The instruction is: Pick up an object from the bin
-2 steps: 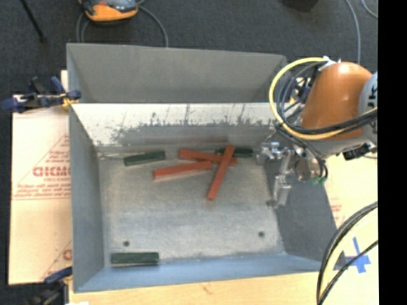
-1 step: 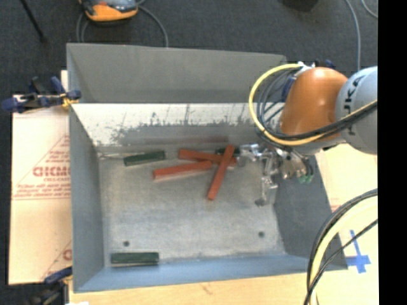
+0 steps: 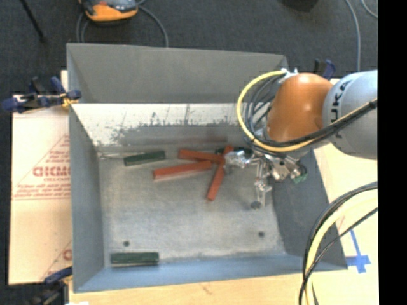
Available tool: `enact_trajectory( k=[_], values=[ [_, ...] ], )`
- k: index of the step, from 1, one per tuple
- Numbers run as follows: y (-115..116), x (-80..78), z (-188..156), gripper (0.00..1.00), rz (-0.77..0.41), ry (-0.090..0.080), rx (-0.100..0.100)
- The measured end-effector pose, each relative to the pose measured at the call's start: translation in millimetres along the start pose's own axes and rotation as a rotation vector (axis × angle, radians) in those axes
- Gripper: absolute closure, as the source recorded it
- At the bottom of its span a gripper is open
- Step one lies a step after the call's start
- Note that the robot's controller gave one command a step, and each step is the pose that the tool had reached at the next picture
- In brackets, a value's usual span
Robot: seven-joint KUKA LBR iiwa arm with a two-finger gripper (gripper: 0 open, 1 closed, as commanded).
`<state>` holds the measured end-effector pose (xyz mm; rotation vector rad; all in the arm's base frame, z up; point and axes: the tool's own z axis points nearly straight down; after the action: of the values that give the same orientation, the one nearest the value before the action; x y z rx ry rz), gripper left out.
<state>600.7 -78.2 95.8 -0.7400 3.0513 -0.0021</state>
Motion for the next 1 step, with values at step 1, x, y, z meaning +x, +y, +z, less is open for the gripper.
enact_trajectory(
  k=[1],
  values=[
    [5.0,-11.9,-20.4,0.00,-0.072,-0.004,0.001]
  ],
)
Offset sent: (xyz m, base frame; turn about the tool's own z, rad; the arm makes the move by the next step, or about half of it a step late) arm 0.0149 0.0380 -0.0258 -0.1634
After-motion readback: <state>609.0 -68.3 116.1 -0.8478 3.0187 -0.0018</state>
